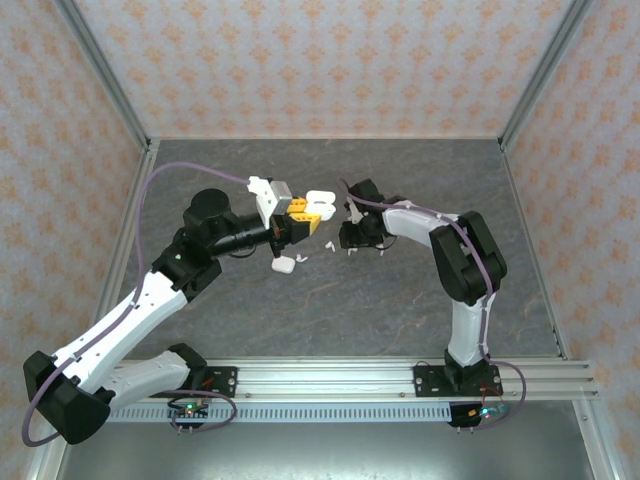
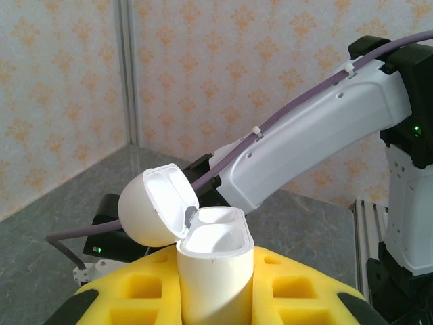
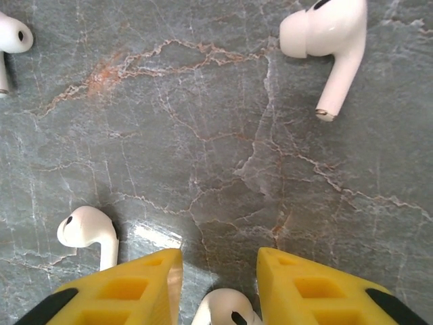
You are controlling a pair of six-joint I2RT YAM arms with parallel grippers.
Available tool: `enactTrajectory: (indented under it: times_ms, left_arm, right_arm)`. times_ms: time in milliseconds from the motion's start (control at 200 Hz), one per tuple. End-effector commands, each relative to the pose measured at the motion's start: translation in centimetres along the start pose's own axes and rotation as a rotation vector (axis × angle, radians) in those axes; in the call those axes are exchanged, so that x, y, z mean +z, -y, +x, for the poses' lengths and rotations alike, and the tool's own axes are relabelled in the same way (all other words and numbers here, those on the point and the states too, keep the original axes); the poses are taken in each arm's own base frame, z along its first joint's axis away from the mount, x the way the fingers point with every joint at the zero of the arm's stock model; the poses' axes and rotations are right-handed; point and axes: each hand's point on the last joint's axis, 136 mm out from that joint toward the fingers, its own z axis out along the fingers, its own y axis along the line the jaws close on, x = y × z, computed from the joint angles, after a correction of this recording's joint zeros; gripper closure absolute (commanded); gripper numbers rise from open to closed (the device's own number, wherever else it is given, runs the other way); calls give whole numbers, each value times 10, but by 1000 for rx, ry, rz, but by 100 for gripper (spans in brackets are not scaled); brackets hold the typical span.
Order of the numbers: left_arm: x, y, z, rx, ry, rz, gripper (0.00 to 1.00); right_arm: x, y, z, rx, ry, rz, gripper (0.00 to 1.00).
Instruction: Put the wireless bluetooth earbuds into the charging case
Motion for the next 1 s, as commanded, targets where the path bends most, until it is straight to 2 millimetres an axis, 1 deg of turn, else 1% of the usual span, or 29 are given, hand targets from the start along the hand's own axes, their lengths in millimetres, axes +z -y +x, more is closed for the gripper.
enactTrajectory:
  times_ms: [0,80,205,235,300,400,475,550,646,726,826,996]
  left_arm:
    - [-6,7,-24,53,51,-4,100]
    - [-6,6,-23,52,50,-5,100]
    - [-6,6,-23,52,50,-7,100]
    - [-6,6,-23,51,49,-5,100]
    - [-5,5,-22,49,46,-7,100]
    - [-6,5,-23,49,46,-10,100]
    - [-6,5,-23,50,44,-11,100]
    - [-6,5,-22,48,41,-14,100]
    - [-5,3,-19,45,34,-18,100]
    - [-5,3,-18,42,33,-19,100]
    - [-2,1,-13,33,25,-19,100]
    - [7,-10,13,5,-11,-49,100]
  right_arm:
    - [3,7,45,-17,-130,44,66]
    - [0,10,50,-12,-133,56,67]
    - [-2,12,53,-12,-134,65,67]
    - [-2,12,54,-13,-136,66,69]
    - [-1,12,55,-13,-140,67,70]
    - [1,12,55,-14,-139,66,75]
    - [1,11,52,-14,-132,59,81]
    - [-1,10,50,-16,-121,58,84]
    - [-9,9,43,-26,-86,63,84]
    - [-22,6,33,-39,-38,65,84]
    - [-44,4,19,-53,38,77,84]
    - [-97,-2,-3,-71,206,91,84]
